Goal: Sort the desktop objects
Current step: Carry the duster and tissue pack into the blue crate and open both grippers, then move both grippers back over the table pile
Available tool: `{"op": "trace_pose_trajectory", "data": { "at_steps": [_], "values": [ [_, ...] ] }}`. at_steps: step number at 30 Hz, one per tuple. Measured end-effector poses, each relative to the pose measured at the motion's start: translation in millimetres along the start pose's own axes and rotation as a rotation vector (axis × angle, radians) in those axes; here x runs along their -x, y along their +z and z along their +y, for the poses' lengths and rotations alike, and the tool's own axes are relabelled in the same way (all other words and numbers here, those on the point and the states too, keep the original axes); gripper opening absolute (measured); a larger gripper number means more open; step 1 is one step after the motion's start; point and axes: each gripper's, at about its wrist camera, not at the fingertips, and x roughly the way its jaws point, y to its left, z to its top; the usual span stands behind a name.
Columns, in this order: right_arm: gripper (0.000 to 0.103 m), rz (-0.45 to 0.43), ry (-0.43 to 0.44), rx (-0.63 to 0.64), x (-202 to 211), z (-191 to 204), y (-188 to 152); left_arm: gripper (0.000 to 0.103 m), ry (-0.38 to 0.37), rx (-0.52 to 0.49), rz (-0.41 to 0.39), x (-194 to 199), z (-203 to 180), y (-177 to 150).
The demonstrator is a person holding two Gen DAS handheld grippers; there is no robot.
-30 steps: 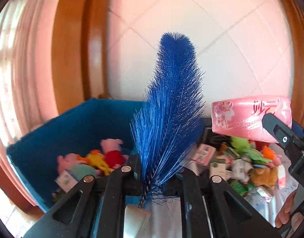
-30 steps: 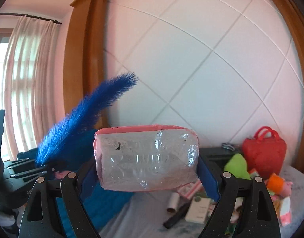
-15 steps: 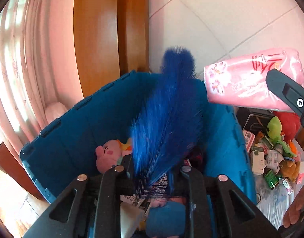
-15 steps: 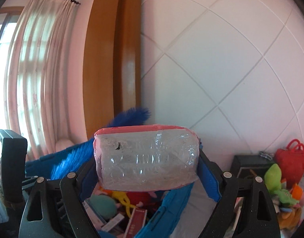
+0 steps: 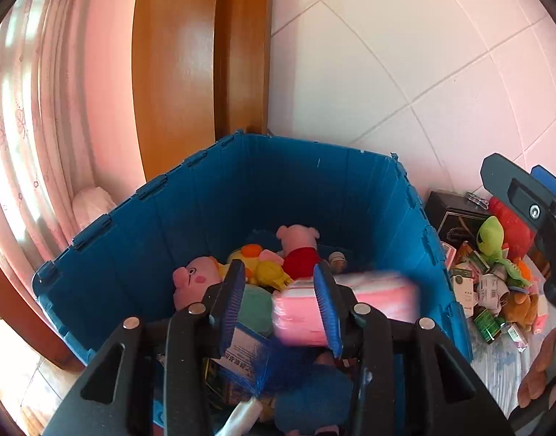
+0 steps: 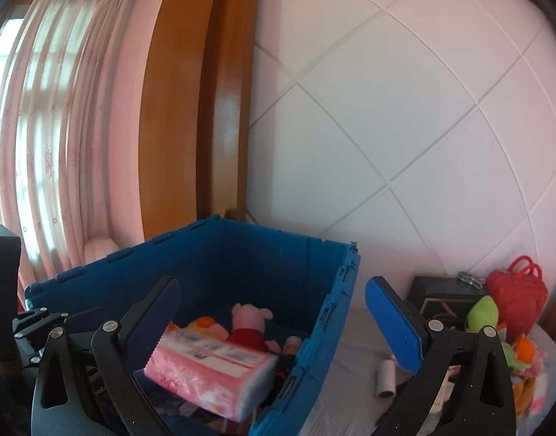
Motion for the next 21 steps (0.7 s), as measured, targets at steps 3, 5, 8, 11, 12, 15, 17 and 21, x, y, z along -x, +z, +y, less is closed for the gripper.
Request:
{"op": "trace_pose_trajectory", "data": {
  "at_steps": [3, 5, 8, 11, 12, 15, 17, 21],
  "values": [
    [0.103, 0.003, -0.010, -0.007, 8, -5, -1, 0.039, -0.008, -0.006, -0.007, 8, -4, -4],
    [0.103, 0.005, -0.017, -0.008, 14, -6, -3, 0.039, -0.021, -0.001, -0.010, 12, -5, -6],
    [0.103, 0.009, -0.027, -0.003, 24, -10, -10, 0.039, -0.035, -0.005, -0.016, 20, -10, -11],
    [0.103, 0.010, -0.040, -0.001, 34, -13, -16, 0.039, -0.045, -0.011, -0.022, 24, -14, -14],
    [0.103, 0.010, -0.044, -0.003, 36, -15, -17, 0.039, -0.051, -0.012, -0.028, 27, -17, -15],
    [0.103, 0.006, -0.048, -0.010, 47, -21, -20, 0.039, -0.062, -0.020, -0.047, 36, -25, -18],
    [0.103, 0.004, -0.053, -0.011, 55, -27, -23, 0.039, -0.083, -0.022, -0.062, 44, -32, -19],
    [0.103, -0.007, -0.103, -0.018, 77, -48, -31, 0.039, -0.129, -0.045, -0.094, 59, -54, -20]
  ]
}}
